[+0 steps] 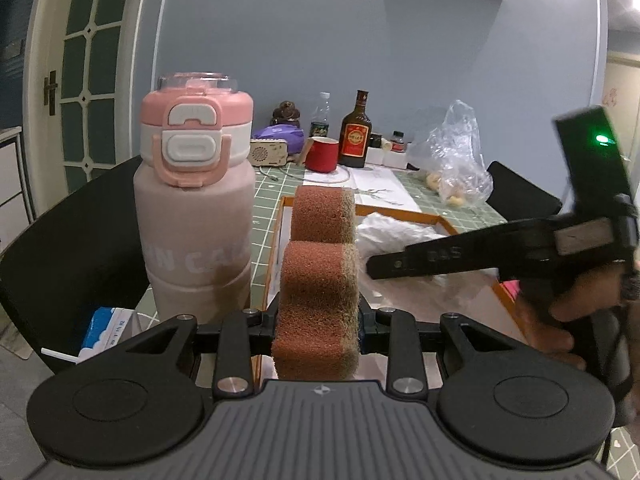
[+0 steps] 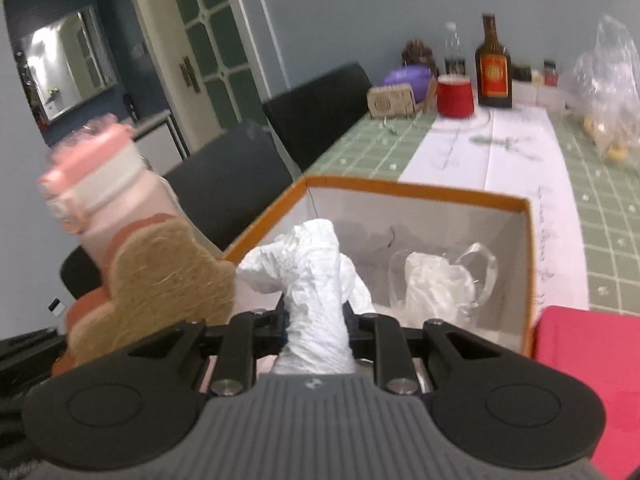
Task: Organize soft objects
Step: 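Lower the white bag into the orange box with the right gripper while the left carries the sponge, then open the left gripper to drop the brown sponge into the orange box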
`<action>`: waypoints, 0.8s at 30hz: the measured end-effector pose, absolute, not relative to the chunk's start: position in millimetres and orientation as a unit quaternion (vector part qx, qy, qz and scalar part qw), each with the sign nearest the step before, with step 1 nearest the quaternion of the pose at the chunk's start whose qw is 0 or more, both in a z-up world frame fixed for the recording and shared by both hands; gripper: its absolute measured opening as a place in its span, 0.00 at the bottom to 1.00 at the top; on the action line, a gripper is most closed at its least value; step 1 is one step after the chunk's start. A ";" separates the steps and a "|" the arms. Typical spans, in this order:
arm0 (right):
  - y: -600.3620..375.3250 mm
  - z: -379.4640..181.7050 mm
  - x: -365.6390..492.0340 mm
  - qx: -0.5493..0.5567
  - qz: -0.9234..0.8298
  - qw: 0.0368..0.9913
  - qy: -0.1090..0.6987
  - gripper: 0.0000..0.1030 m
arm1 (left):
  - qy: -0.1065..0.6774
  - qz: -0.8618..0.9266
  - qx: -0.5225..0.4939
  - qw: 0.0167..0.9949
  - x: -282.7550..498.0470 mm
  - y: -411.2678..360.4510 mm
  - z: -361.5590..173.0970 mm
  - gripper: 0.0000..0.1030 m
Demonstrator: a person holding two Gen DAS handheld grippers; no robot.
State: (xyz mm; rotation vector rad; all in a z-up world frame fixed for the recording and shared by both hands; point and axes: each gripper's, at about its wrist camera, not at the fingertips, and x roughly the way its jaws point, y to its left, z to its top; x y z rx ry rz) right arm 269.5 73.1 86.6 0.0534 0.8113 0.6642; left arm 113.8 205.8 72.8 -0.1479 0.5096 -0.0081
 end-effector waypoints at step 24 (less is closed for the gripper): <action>-87.3 130.6 172.6 0.020 0.241 0.949 0.203 0.78 | 0.277 0.021 0.014 0.961 147.7 165.0 78.8 0.35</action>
